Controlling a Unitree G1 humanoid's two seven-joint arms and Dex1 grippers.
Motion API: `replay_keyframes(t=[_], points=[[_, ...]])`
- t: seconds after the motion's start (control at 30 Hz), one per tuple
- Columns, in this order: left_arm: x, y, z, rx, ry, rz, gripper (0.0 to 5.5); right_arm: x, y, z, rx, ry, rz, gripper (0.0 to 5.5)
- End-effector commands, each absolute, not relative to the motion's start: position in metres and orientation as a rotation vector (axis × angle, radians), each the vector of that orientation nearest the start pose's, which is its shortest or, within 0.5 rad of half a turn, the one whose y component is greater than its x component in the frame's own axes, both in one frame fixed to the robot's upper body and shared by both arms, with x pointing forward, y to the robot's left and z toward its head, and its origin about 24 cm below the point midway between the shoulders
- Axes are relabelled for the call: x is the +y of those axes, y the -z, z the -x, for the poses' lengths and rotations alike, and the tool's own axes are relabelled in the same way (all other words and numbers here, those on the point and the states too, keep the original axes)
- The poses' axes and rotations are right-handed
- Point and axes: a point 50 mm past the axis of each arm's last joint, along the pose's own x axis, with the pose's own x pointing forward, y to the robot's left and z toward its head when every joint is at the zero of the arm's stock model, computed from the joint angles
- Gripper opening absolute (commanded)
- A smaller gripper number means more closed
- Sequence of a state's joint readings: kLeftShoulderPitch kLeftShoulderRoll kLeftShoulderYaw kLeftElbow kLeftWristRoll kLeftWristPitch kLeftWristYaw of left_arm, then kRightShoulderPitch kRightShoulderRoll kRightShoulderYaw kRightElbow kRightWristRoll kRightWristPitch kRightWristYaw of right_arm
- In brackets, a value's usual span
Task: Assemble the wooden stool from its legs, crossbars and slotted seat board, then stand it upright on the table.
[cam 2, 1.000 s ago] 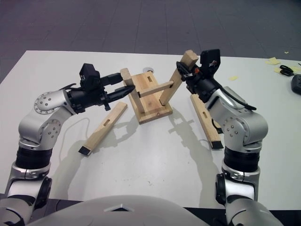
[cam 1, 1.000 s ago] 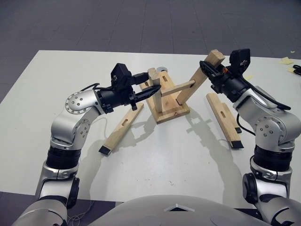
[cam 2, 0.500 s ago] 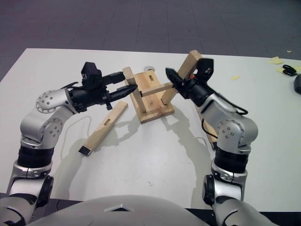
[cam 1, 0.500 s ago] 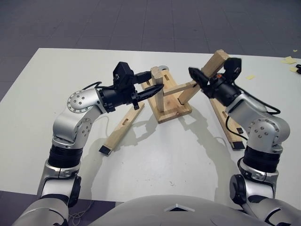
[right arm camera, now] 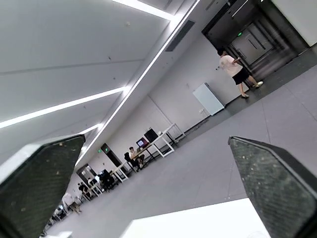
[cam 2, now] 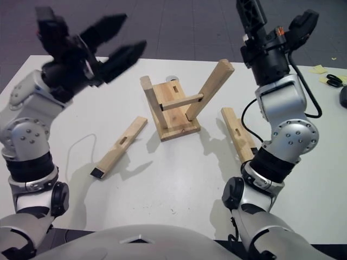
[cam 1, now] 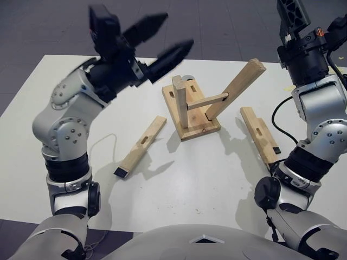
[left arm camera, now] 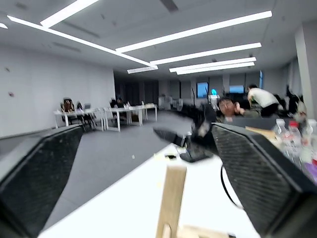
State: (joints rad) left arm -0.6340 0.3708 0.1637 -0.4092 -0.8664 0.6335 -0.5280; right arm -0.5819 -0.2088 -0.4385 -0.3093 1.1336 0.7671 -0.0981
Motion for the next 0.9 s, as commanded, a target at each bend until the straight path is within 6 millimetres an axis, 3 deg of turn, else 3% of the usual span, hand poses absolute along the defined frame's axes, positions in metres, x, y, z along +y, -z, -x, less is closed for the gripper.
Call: replay_keyframes(t=[0.03,0.13,0.2,0.27,0.3,0.37,0.43,0.5,0.57,0.73,0.9], points=[[0.118,-0.28,-0.269,-0.475,1.025,0.15,5.36,-0.176,-0.269,-0.291,-0.352,-0.471,-0.71,5.4],[0.11,-0.279,-0.27,-0.462,1.034,0.139,5.36,-0.183,-0.302,-0.288,-0.493,-0.456,-0.719,5.4],[0.106,-0.271,-0.27,-0.427,1.05,0.124,5.36,-0.183,-0.296,-0.288,-0.477,-0.431,-0.709,5.4],[0.105,-0.264,-0.271,-0.397,1.054,0.115,5.36,-0.177,-0.276,-0.291,-0.397,-0.419,-0.712,5.4],[0.105,-0.262,-0.271,-0.387,1.051,0.118,5.36,-0.172,-0.26,-0.293,-0.325,-0.411,-0.717,5.4],[0.104,-0.257,-0.27,-0.374,1.043,0.11,5.36,-0.159,-0.192,-0.301,-0.048,-0.33,-0.704,5.4],[0.101,-0.254,-0.269,-0.37,1.05,0.116,5.36,-0.152,-0.113,-0.29,0.235,-0.266,-0.613,5.4],[0.099,-0.251,-0.268,-0.358,1.057,0.122,5.36,-0.152,-0.068,-0.273,0.381,-0.246,-0.553,5.4],[0.099,-0.246,-0.267,-0.337,1.058,0.137,5.36,-0.15,-0.076,-0.273,0.329,-0.271,-0.613,5.4],[0.094,-0.235,-0.264,-0.301,1.054,0.145,5.36,-0.155,-0.131,-0.293,0.074,-0.301,-0.737,5.4],[0.096,-0.238,-0.268,-0.323,1.01,0.155,5.36,-0.16,-0.188,-0.295,-0.141,-0.351,-0.842,5.4]])
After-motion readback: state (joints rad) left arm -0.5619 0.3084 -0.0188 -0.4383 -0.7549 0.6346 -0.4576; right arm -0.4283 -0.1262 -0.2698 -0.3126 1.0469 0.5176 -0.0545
